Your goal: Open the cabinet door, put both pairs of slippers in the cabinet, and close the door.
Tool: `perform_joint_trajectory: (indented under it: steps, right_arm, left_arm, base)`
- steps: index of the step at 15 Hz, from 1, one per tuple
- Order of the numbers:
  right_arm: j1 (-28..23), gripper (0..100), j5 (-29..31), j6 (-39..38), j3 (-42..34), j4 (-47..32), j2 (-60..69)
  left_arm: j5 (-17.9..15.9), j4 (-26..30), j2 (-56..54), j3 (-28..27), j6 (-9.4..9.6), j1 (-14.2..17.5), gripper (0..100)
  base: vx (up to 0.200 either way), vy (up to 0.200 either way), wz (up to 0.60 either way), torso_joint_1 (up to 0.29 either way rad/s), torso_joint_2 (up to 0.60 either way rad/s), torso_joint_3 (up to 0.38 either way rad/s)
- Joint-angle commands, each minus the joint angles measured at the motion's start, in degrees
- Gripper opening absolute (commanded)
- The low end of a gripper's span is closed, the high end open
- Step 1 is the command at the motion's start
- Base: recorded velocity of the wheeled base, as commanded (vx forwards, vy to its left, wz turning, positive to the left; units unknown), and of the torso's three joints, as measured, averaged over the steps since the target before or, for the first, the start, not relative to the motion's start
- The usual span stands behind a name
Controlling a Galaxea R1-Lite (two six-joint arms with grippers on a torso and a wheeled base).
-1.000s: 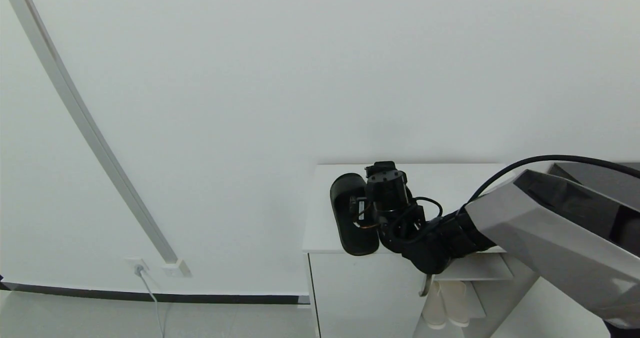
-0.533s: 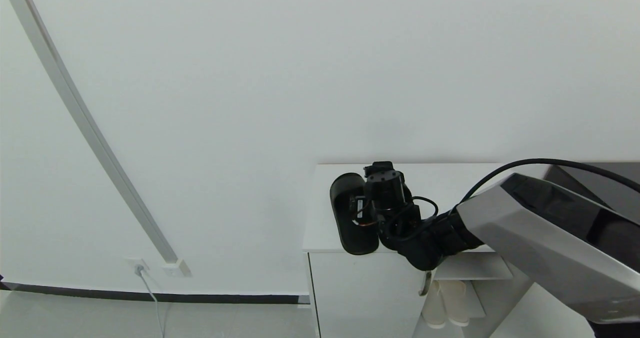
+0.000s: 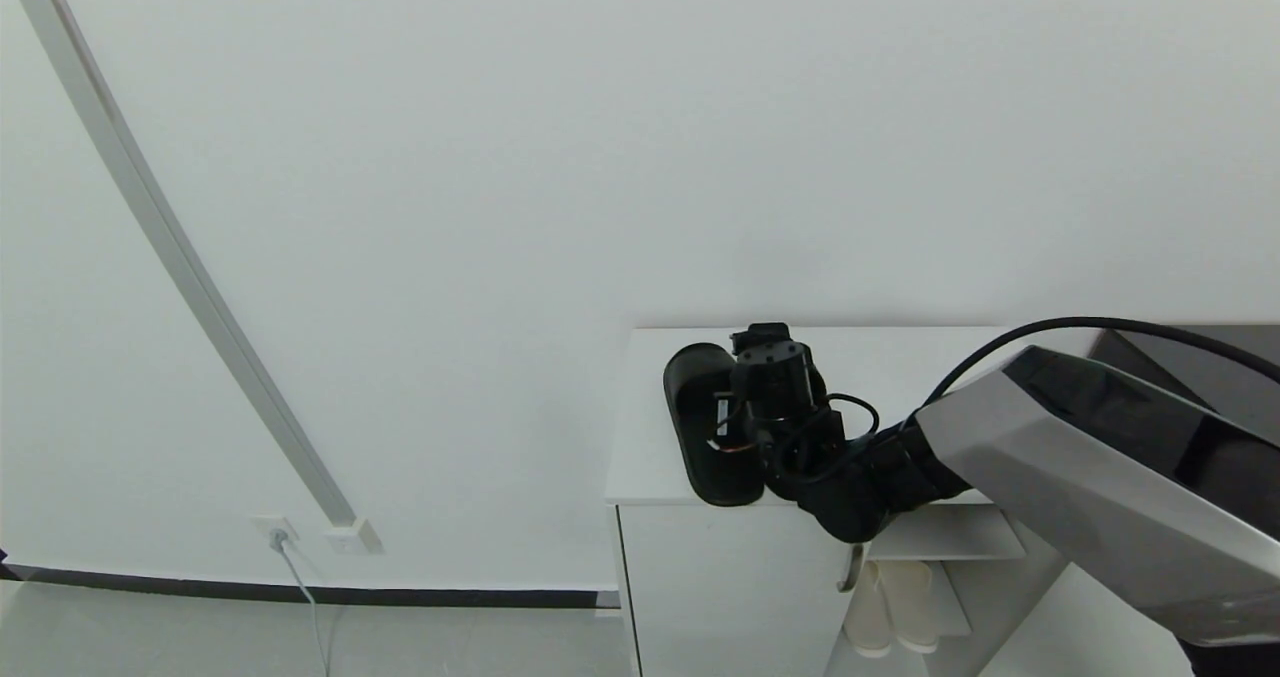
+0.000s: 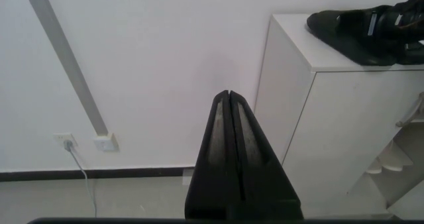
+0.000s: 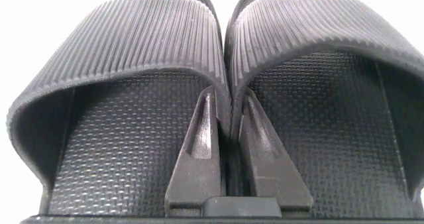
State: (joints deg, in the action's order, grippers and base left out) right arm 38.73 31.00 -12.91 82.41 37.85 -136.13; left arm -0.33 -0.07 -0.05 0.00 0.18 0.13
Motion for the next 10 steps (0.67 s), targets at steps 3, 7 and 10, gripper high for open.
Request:
perform_joint_trajectory:
  steps: [3,7,10]
  right_arm:
    - [0.5,0,-0.4,0.1,-4.4,-0.1,6.6]
    - [2.1,0,-4.3,0.0,-14.8,0.1,17.4]
    - [2.8,0,-11.1,0.4,-23.1,-0.2,28.0]
  left_arm:
    - [0.0,0.0,0.0,0.0,-0.01,0.0,0]
    - [0.0,0.0,0.0,0.0,0.08,0.0,0]
    - [0.0,0.0,0.0,0.0,0.08,0.0,0]
  base:
    - [0.0,0.0,0.0,0.0,0.0,0.0]
    - [0.0,0.0,0.0,0.0,0.0,0.0]
    - [0.0,0.0,0.0,0.0,0.0,0.0]
